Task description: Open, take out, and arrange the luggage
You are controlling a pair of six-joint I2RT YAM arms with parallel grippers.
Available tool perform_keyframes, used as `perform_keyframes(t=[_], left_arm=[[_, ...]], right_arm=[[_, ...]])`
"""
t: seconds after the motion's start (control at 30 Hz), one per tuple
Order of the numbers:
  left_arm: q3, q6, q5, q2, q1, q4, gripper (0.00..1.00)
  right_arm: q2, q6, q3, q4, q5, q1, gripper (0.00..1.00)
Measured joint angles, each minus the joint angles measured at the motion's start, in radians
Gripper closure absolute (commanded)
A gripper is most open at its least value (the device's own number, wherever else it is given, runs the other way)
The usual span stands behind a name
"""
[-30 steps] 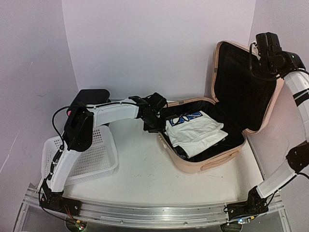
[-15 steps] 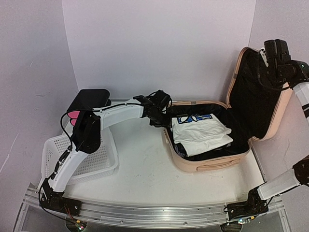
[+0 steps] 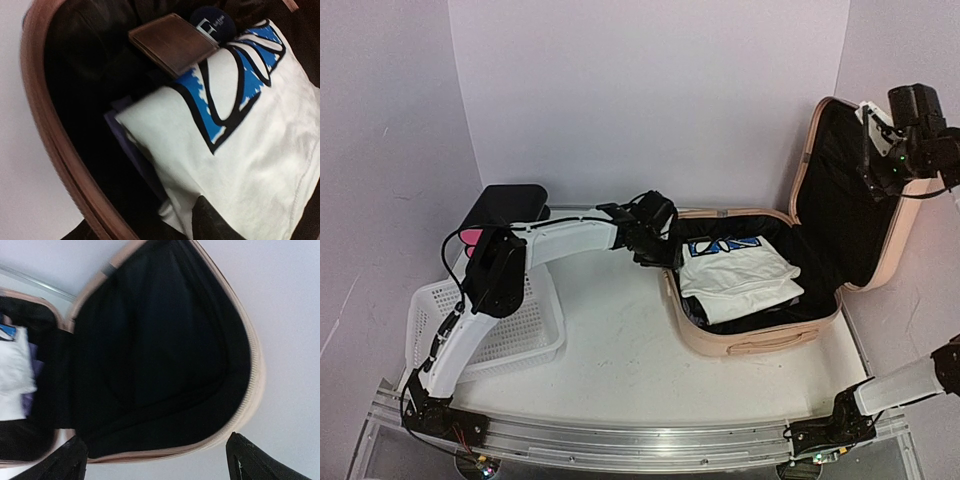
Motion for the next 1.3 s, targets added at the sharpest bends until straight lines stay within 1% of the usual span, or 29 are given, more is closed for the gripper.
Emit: perform_keyframes(t=[0.1,0.17,0.33,0.4,0.47,0.5,0.6,0.73,0.77,0.8,0.9,1.0,1.07,1.13,1.2,1.3], left_arm=[[-0.052,0.025,0.056,-0.023,-0.013,0.009,0.24],[-0.087,0.043,0.097,-0.037,-0.025,0.008,0.16],[-0.153,0.087,0.154,-0.084,-0.032,0.018,0.08],[-0.194,0.099,0.178,-0.122,-0.025,0.013,0.05],[-0.255,0.119,0.199,-0.185,-0.019,0.011,0.03],[-0.292,0.127,0.205,-0.225,-0.016,0.011,0.02],[-0.420,0.161,0.217,-0.378,-0.006,0.018,0.01],[-0.626,0.179,0.195,-0.635,0.019,0.027,0.01],[-0.693,0.172,0.163,-0.723,0.033,0.026,0.01],[-0.732,0.164,0.135,-0.777,0.042,0.018,0.01],[-0.893,0.080,-0.005,-0.962,0.068,-0.008,0.01],[-1.036,-0.041,-0.113,-1.075,0.073,-0.039,0.01],[-1.117,-0.123,-0.167,-1.103,0.073,-0.066,0.01],[-1.158,-0.174,-0.196,-1.088,0.074,-0.088,0.01],[-1.163,-0.202,-0.211,-1.041,0.074,-0.099,0.07],[-1.145,-0.220,-0.219,-0.946,0.074,-0.095,0.20]], right_arm=[[-0.029,0.086,0.066,-0.048,-0.283,-0.001,0.02],[-0.049,0.135,0.095,-0.064,-0.470,-0.001,0.02],[-0.026,0.264,0.104,-0.063,-0.897,-0.001,0.02],[0.008,0.304,0.072,-0.051,-1.014,0.000,0.02],[0.046,0.348,-0.023,-0.023,-1.097,0.007,0.02],[0.054,0.354,-0.039,-0.021,-1.105,0.011,0.02],[0.106,0.388,-0.199,0.005,-1.098,0.043,0.02],[0.166,0.405,-0.331,-0.001,-1.004,0.101,0.02],[0.179,0.411,-0.357,-0.003,-0.981,0.113,0.02],[0.190,0.419,-0.379,-0.005,-0.961,0.121,0.02],[0.199,0.454,-0.427,-0.008,-0.912,0.126,0.02],[0.198,0.499,-0.447,-0.006,-0.874,0.126,0.02],[0.198,0.520,-0.463,0.001,-0.858,0.126,0.02],[0.194,0.538,-0.483,0.010,-0.848,0.126,0.02],[0.189,0.551,-0.493,0.014,-0.847,0.126,0.02],[0.171,0.562,-0.499,0.024,-0.846,0.126,0.02]])
